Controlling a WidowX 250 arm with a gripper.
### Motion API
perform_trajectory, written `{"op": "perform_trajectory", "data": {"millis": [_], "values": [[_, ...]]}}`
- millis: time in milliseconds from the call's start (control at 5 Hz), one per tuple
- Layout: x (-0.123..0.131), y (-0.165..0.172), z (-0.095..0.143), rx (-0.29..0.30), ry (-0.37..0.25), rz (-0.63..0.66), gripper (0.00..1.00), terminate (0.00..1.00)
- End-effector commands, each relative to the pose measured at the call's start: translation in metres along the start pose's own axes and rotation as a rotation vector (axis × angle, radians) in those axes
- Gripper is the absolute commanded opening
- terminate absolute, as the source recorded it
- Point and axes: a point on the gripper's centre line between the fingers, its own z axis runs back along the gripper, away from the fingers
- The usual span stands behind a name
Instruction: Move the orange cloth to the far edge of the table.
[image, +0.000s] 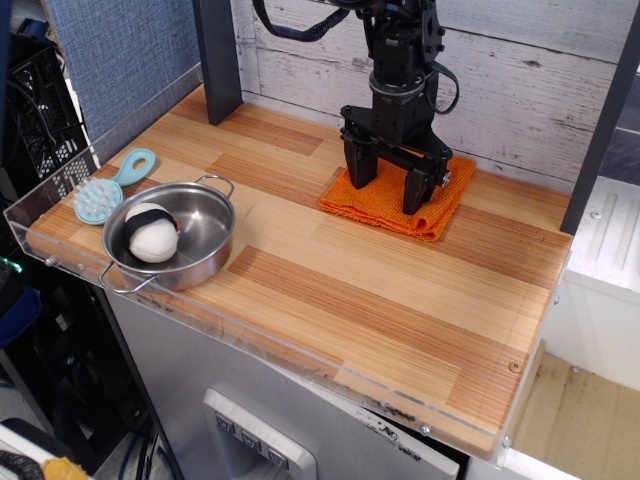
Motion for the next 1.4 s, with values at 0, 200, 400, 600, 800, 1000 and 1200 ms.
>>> {"op": "perform_trajectory", "data": {"millis": [0,200,400,600,800,1000,1200], "values": [[0.02,-0.004,0.073,0.019,-0.136,-0.029,1.0,0.0],[0.022,0.002,0.093,0.001,-0.16,-0.029,1.0,0.0],[0.015,0.004,0.108,0.0,-0.159,-0.028,1.0,0.0],[0.006,0.009,0.134,-0.014,-0.184,0.002,1.0,0.0],[-0.001,0.015,0.161,-0.02,-0.219,0.015,1.0,0.0],[-0.009,0.025,0.173,-0.016,-0.22,0.035,1.0,0.0],[-0.015,0.034,0.178,-0.011,-0.213,0.051,1.0,0.0]]}}
